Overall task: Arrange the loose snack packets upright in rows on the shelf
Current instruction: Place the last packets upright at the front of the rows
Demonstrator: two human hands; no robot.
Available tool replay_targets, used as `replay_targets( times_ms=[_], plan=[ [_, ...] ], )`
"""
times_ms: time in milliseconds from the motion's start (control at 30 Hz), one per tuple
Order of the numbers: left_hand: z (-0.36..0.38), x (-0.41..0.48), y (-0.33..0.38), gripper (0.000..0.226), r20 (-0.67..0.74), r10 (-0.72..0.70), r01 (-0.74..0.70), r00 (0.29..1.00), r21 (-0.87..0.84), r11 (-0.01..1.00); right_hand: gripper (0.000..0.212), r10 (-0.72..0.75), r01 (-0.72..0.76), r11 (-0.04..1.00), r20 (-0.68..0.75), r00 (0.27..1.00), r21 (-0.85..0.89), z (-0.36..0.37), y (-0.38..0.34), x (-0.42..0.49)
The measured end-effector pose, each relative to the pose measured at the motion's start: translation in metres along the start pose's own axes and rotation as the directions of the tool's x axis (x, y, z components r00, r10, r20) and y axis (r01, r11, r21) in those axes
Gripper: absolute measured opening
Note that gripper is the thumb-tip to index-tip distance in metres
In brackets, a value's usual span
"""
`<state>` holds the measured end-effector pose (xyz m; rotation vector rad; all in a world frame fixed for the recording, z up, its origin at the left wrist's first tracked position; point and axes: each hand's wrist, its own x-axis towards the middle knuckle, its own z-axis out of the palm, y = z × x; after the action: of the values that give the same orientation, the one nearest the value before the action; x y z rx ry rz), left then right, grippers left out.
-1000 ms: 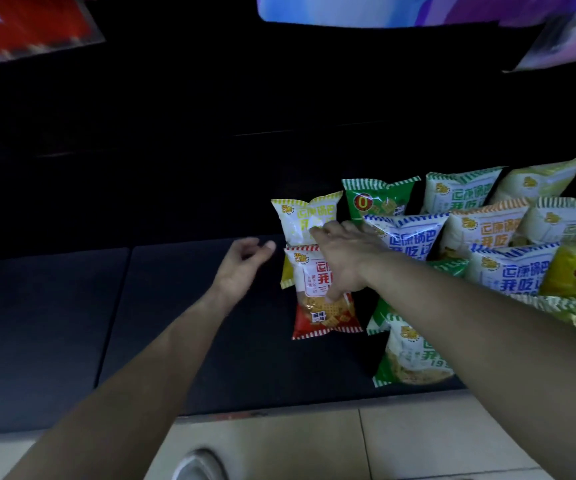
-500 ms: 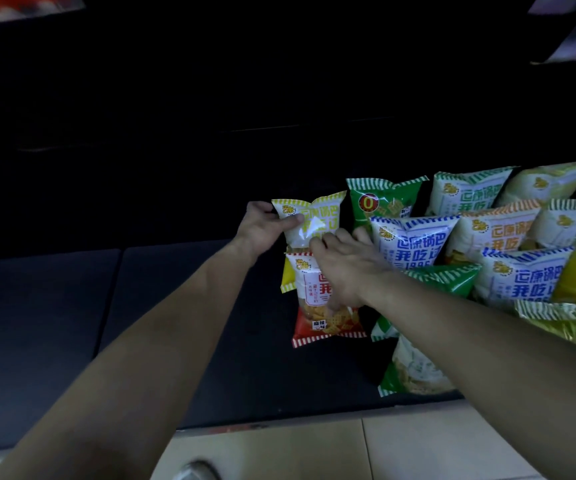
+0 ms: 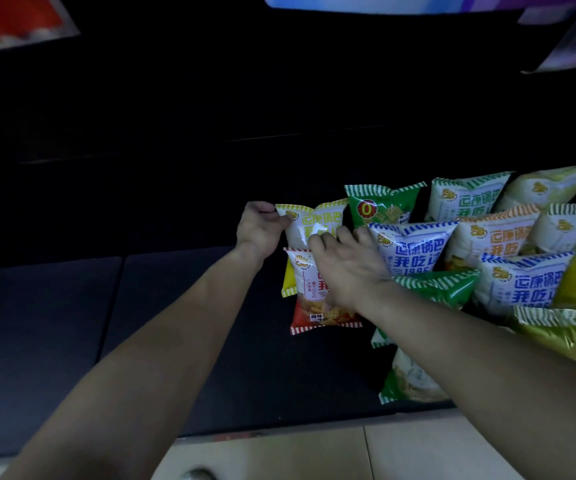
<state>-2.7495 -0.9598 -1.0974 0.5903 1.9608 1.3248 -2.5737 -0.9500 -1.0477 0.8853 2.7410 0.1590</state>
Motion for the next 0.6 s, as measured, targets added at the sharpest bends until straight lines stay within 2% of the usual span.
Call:
replay_targets(
  times_ms=[367, 467, 600],
  plan=[
    [-0.010, -0.006, -0.006, 0.036, 0.096, 0.179, -0.173, 0.979, -0.062, 0.983, 0.098, 0.019, -0.018, 0.999, -0.053, 0.998, 0.033, 0.003, -0.002, -0.002],
    [-0.014, -0.005, -0.005, 0.024, 0.075, 0.240, -0.244, 0.968, 0.042, 0.969, 0.096, 0.014, -0.010, 0.999, -0.072, 0.997, 0.050, 0.003, -0.005, -0.002],
    [-0.014, -0.007, 0.002, 0.026, 0.043, 0.285, -0.285, 0.958, 0.287, 0.915, 0.094, 0.011, -0.004, 0.997, -0.097, 0.995, 0.073, 0.004, -0.008, -0.002]
  ],
)
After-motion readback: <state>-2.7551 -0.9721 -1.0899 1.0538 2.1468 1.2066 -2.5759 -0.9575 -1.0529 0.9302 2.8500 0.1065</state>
